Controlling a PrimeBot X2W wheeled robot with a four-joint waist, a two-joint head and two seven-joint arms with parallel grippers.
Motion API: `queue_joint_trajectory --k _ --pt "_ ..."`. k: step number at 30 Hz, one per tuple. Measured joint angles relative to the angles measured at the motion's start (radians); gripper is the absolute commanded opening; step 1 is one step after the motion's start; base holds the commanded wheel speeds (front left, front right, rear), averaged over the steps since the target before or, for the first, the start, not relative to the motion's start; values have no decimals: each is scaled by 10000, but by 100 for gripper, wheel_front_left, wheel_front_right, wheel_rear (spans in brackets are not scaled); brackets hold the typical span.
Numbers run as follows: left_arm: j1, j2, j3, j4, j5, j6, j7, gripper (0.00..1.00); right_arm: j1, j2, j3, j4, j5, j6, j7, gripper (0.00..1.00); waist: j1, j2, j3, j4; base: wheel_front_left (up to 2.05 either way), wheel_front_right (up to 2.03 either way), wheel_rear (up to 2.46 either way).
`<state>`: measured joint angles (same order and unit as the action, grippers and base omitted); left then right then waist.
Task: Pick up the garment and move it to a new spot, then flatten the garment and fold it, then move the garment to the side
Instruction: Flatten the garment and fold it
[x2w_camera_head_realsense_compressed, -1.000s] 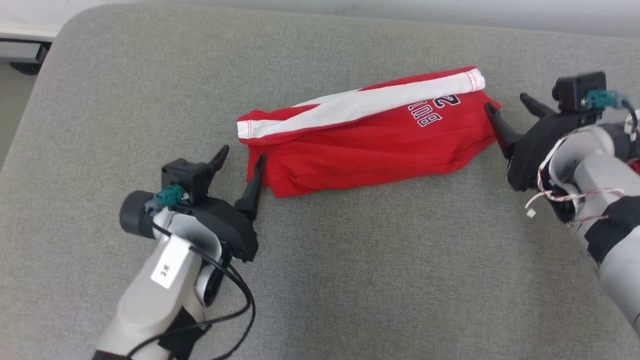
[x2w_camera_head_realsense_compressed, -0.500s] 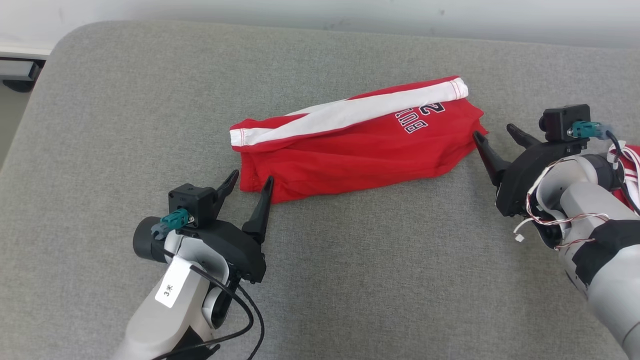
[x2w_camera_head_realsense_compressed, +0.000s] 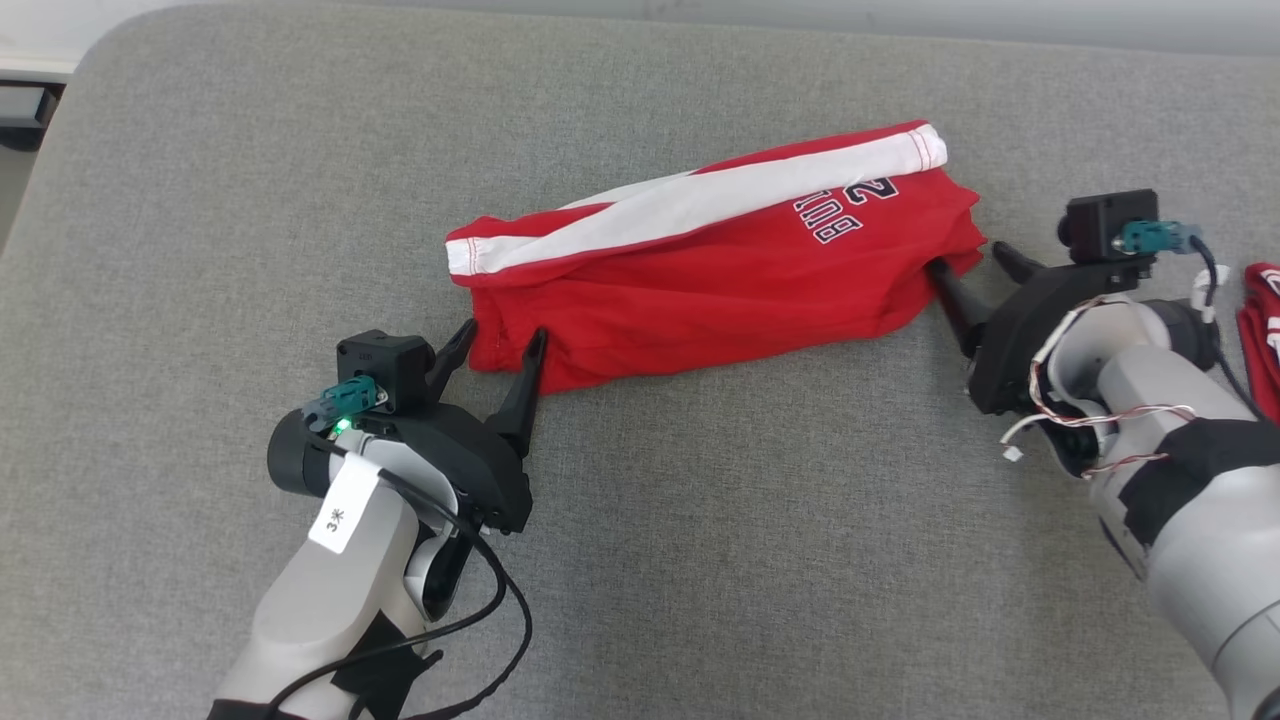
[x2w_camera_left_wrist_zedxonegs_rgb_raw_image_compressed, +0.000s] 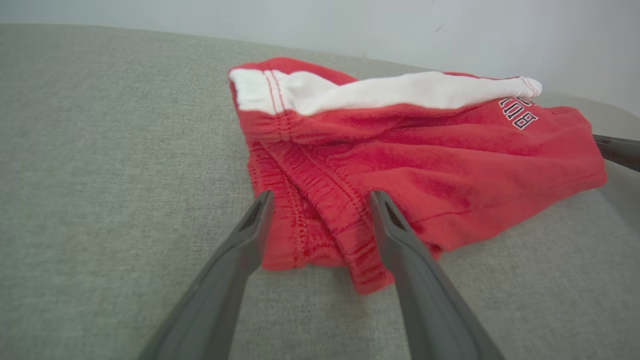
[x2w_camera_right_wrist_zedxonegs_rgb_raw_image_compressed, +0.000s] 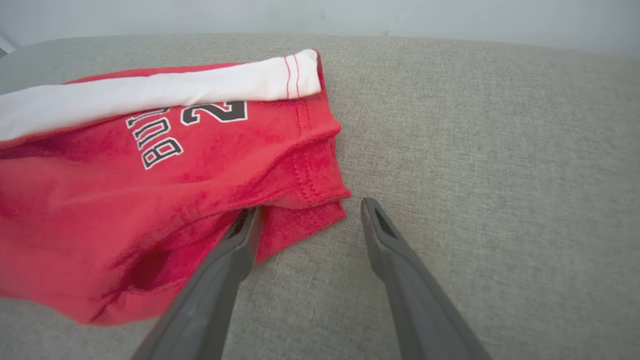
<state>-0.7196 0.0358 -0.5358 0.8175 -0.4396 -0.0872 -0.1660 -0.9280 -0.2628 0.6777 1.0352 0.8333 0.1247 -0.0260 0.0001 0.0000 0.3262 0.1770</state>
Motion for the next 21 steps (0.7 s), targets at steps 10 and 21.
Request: queue_joint_trajectory --k 10,21 --pt "-212 -35 -96 673 -265 -12 263 100 -90 232 31 136 280 0 90 100 0 0 120 110 0 0 0" --pt "-279 -40 -531 696 -1055 -111 334 0 -237 395 174 148 468 0 169 0 0 0 216 105 0 0 0"
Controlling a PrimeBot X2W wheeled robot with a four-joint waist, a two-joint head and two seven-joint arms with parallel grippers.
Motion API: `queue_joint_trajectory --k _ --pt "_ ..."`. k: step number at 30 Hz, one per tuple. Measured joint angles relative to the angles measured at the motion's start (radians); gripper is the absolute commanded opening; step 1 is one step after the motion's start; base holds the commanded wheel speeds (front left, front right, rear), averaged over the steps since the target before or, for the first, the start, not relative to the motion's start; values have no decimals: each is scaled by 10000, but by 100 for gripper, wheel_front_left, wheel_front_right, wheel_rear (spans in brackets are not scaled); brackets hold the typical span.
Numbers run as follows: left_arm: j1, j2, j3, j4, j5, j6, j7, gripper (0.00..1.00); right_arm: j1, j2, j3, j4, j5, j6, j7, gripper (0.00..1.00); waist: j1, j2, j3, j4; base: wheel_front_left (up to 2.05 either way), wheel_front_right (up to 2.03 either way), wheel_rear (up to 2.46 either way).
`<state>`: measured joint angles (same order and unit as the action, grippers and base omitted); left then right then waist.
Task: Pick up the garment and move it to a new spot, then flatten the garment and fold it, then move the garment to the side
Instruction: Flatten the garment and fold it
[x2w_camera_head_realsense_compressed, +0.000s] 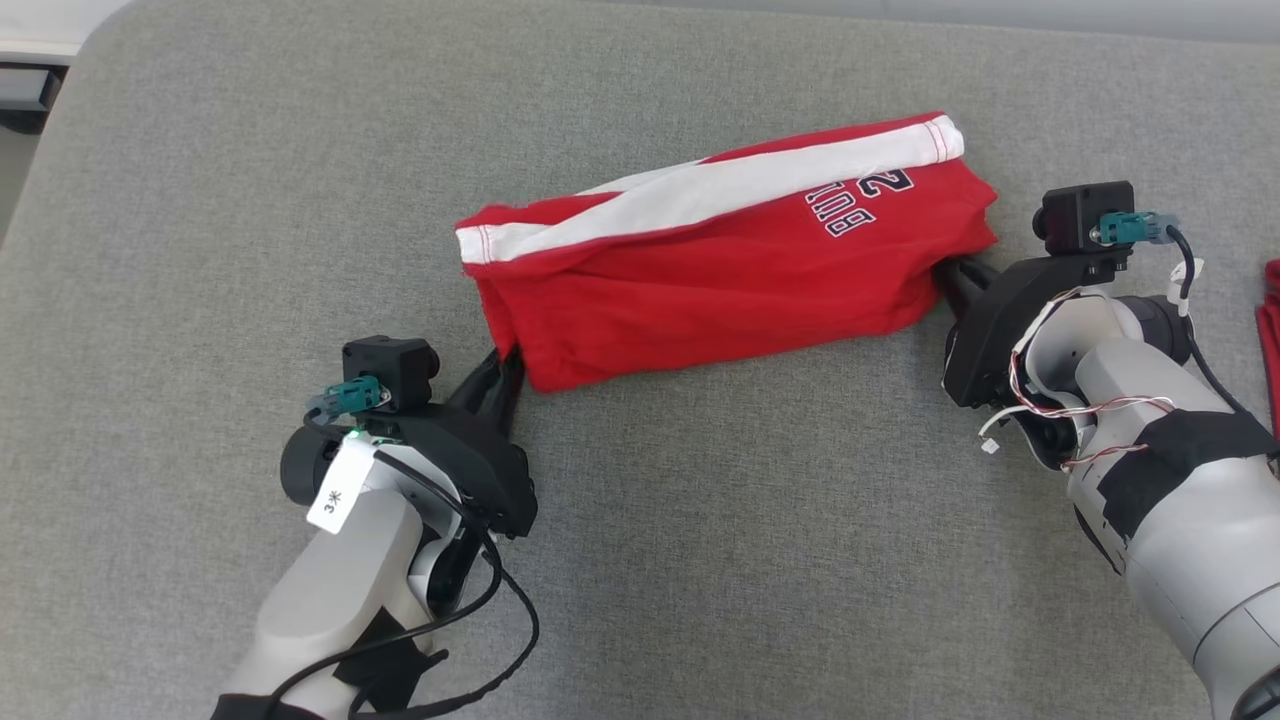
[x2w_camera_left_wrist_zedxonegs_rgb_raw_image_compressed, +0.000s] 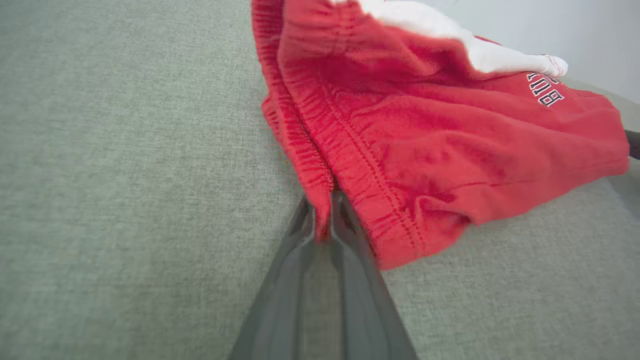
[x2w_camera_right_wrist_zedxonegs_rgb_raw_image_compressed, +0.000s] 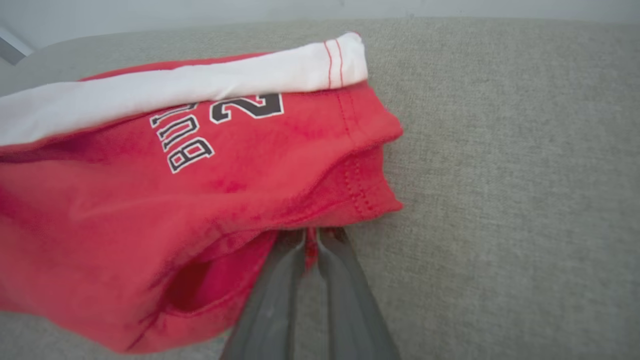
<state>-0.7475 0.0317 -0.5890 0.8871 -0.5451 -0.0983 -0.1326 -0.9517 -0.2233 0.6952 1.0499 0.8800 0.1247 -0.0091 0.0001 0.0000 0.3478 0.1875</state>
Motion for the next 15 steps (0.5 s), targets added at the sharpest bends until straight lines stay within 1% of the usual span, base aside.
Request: queue_joint_trajectory --k 6,15 --pt "-3 6 -167 35 -284 2 -27 0 58 -121 113 -130 190 0 -123 0 0 0 -53 -38 0 0 0" --pt "97 -6 -299 380 -349 -2 -351 0 793 -320 198 -587 527 0 -779 0 -1 -1 -513 -134 0 0 0"
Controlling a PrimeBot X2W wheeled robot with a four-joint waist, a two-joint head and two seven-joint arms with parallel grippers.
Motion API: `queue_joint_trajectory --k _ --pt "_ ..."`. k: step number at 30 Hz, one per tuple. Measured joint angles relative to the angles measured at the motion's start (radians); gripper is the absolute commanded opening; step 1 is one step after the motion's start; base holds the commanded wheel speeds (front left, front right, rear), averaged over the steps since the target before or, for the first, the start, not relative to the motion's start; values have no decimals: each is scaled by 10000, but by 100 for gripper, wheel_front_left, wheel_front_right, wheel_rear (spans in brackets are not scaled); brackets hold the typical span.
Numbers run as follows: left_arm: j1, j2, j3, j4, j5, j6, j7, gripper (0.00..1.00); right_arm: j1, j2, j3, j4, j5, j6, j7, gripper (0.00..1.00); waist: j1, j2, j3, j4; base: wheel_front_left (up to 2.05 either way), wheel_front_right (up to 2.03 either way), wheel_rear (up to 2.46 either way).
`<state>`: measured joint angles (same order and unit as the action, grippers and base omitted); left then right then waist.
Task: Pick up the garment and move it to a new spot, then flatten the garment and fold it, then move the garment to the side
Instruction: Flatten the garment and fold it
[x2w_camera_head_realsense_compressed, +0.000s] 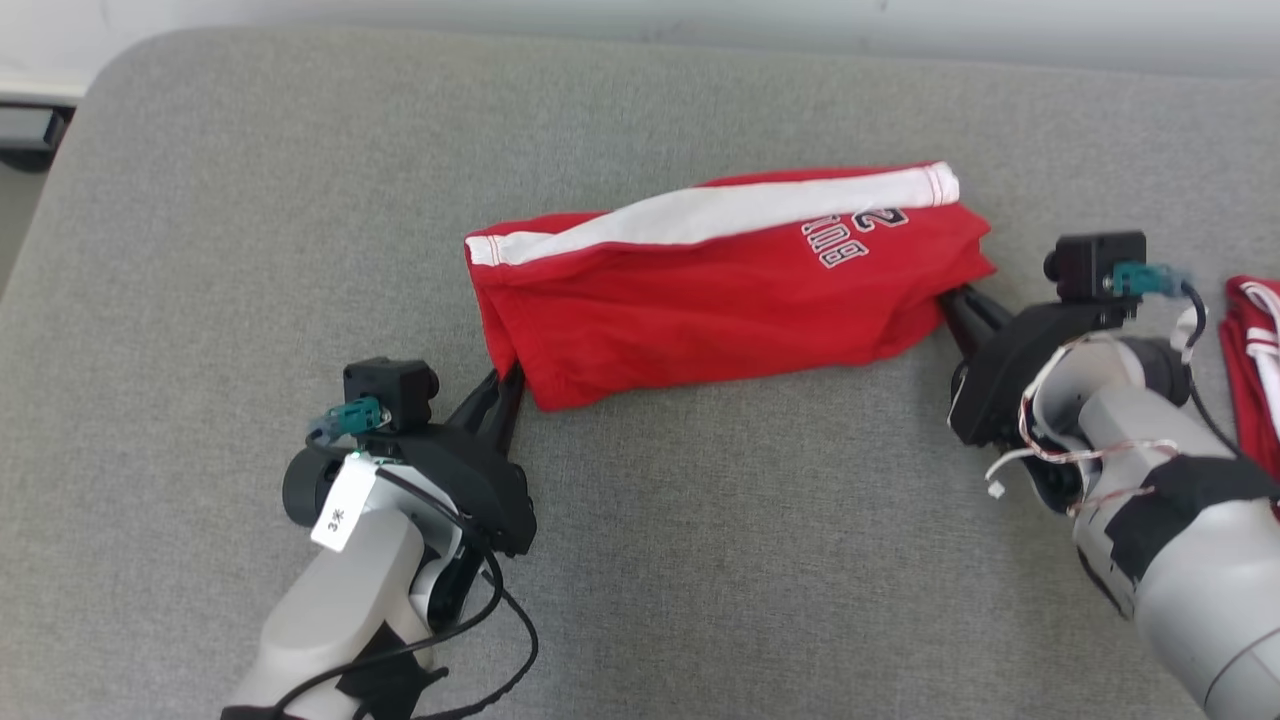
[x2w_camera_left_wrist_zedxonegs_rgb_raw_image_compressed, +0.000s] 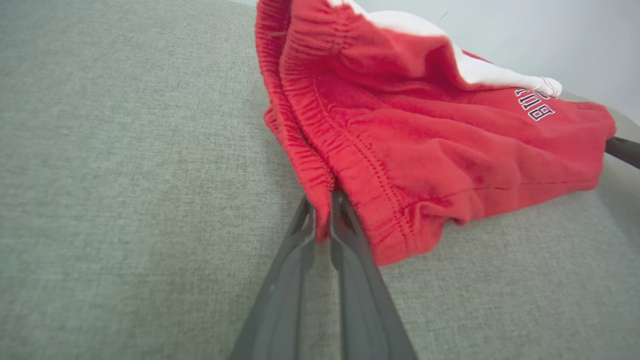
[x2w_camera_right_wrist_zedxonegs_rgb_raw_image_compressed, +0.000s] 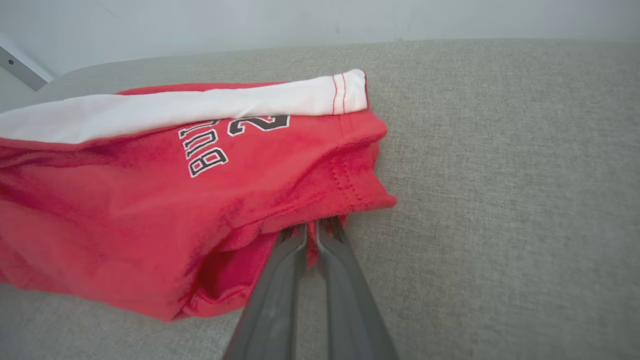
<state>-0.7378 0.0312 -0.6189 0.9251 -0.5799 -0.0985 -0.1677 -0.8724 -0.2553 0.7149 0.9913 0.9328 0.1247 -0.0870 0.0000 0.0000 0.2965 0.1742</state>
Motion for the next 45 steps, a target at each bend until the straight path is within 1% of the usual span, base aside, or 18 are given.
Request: queue_joint_trajectory --k 10,14,19,22,28,32,36,41,45 --pt "704 2 -144 182 33 -73 -276 0 1016 -59 196 -341 362 0 -508 0 0 0 -725 -137 0 0 0" --pt "1280 12 -205 190 44 -77 -368 0 1702 -224 215 -570 585 0 -819 0 0 0 -1128 -185 0 0 0" --pt "1897 182 -259 134 42 -77 -437 0 2476 -295 339 -859 721 0 -986 0 -1 0 -1641 -244 0 0 0" --pt "2108 370 -257 44 42 -77 -453 0 2625 -286 384 -957 803 0 -1035 0 -1 0 -1905 -307 0 0 0" --pt "2692 405 -407 -105 42 -82 -485 0 3467 -316 397 -1235 1057 0 -1258 0 -2 0 -2394 -449 0 0 0" --pt "3279 546 -487 -301 42 -86 -481 0 4192 -384 470 -1446 1147 0 -1331 0 -2 0 -2697 -534 0 0 0" --pt "3747 771 -583 -543 42 -86 -437 0 4586 -468 476 -1726 1156 0 -1419 0 -2 0 -2909 -673 0 0 0" --pt "4116 872 -656 -1143 13 -88 -376 0 5079 -717 395 -2054 1198 0 -1494 0 -2 1 -3035 -852 0 0 0" --pt "4320 1005 -654 -1432 -96 -90 -230 0 5299 -752 351 -2349 1198 0 -1509 0 -1 1 -3014 -966 0 0 0"
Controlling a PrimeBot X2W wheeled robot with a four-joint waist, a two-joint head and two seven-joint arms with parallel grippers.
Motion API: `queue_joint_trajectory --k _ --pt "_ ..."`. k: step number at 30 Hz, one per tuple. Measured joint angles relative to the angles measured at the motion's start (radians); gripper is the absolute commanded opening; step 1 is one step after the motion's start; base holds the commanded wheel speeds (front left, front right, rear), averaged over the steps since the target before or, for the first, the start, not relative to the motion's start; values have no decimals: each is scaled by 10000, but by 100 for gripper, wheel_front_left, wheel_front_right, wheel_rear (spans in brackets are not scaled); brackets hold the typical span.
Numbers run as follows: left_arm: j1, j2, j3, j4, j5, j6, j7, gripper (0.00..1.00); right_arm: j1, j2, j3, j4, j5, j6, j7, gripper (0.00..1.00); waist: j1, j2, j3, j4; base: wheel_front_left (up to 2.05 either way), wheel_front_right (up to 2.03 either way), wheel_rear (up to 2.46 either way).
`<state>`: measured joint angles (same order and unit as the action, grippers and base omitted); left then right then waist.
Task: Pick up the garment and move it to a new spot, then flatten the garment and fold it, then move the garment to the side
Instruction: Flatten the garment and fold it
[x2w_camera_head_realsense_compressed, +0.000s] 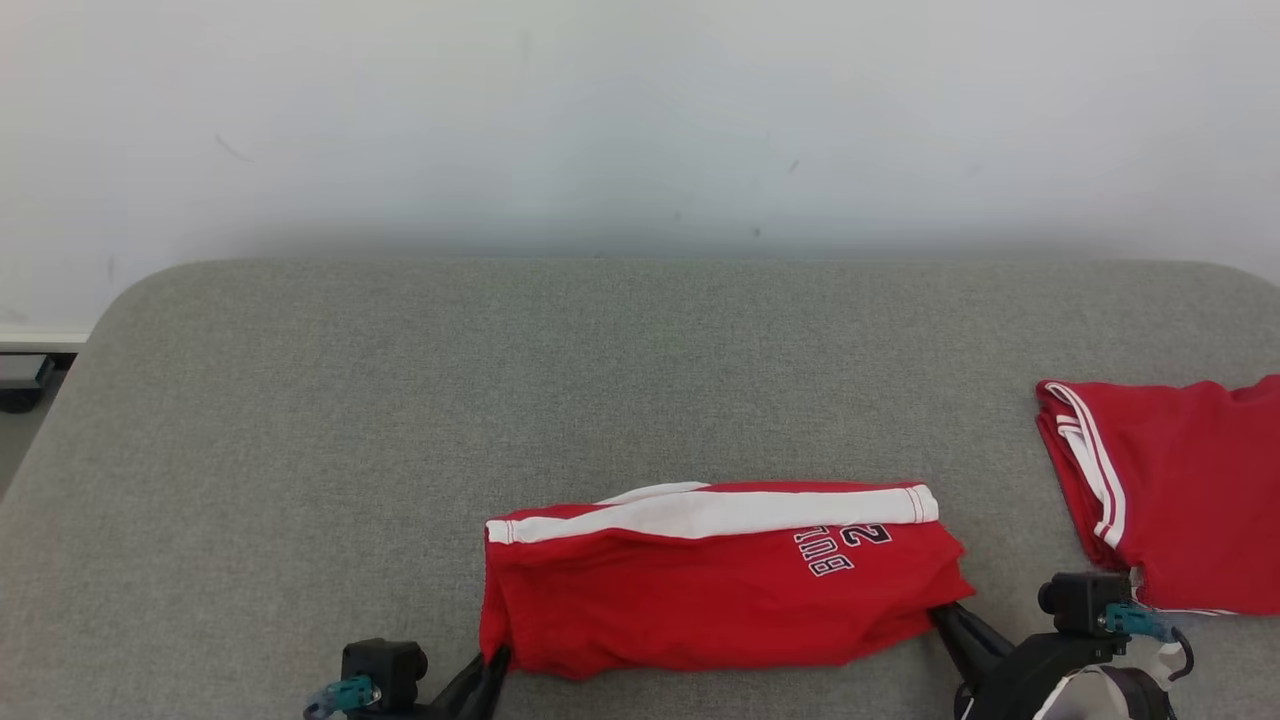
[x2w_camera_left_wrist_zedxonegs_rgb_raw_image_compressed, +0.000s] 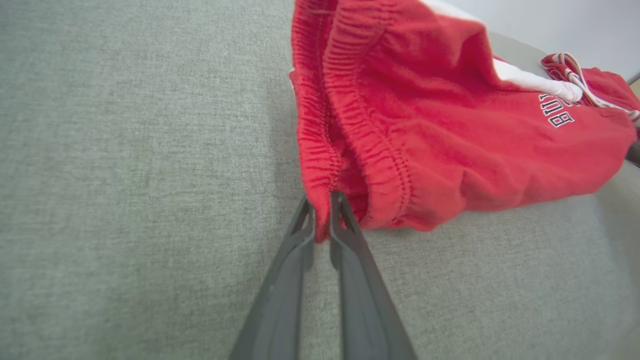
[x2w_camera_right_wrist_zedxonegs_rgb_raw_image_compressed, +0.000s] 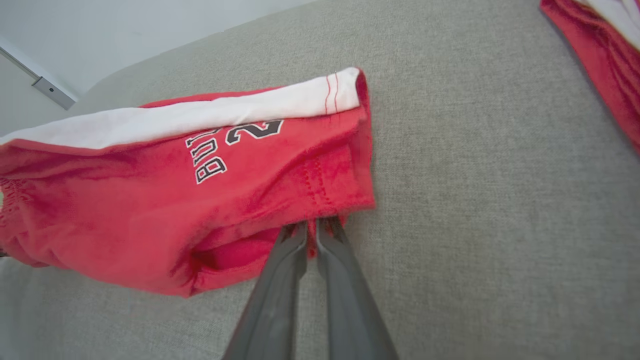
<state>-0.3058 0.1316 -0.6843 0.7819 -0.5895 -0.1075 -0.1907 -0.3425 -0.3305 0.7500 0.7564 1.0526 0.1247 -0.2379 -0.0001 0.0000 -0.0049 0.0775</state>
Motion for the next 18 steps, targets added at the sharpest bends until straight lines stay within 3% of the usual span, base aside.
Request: queue_joint_trajectory --k 11,12,14,18 --pt "170 84 -17 -339 -12 125 437 0 228 -8 -44 -134 38 -75 -2 0 1 0 120 -98 0 0 0" --pt "190 84 15 -385 -29 188 462 14 290 -6 -52 -132 61 -79 -2 13 2 0 121 -102 0 0 0" --pt "247 84 92 -491 -84 286 462 100 335 -6 -52 -127 69 -117 -2 100 1 0 115 -109 0 0 0" --pt "399 150 192 -610 -98 385 495 100 371 -12 -86 -159 123 -163 -2 100 1 0 71 -128 0 0 0"
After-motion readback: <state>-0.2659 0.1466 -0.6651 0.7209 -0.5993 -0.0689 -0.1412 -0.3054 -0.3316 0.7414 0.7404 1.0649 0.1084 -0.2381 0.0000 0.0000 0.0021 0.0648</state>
